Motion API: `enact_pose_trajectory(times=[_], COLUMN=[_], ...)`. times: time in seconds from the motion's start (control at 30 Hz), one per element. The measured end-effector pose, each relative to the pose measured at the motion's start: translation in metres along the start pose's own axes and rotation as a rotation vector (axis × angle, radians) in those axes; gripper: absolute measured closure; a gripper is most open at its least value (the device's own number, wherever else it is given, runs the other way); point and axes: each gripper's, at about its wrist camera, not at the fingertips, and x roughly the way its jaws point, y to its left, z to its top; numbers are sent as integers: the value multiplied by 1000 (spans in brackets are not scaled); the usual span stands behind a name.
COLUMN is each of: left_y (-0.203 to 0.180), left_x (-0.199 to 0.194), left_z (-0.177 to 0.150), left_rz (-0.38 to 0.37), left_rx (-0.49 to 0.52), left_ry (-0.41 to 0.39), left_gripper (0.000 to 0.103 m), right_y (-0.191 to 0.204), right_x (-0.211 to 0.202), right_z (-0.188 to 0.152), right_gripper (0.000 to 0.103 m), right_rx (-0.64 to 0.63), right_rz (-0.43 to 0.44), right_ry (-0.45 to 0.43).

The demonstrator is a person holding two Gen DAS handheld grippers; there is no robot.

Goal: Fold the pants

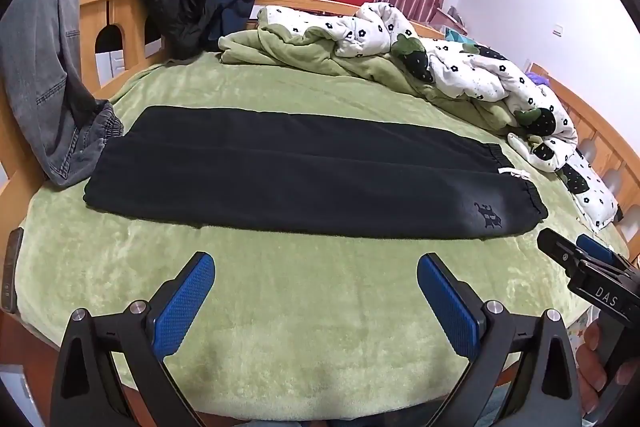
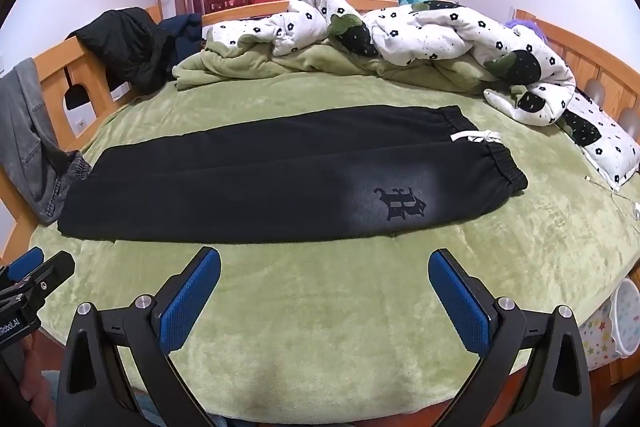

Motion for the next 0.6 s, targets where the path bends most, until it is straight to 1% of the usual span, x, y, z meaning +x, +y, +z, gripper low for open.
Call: enact_pose_trajectory(times=[0.6], left_y=[2], left_x=[3], left_z=[-6], left_rz=[4], left_rx=[-6], left_ry=[8], left_gripper=[1], right_y=[1], right_x=[1], right_z=[1], right_gripper=[1], right_rx=[-3], right_rz=[-2], right_ry=[12])
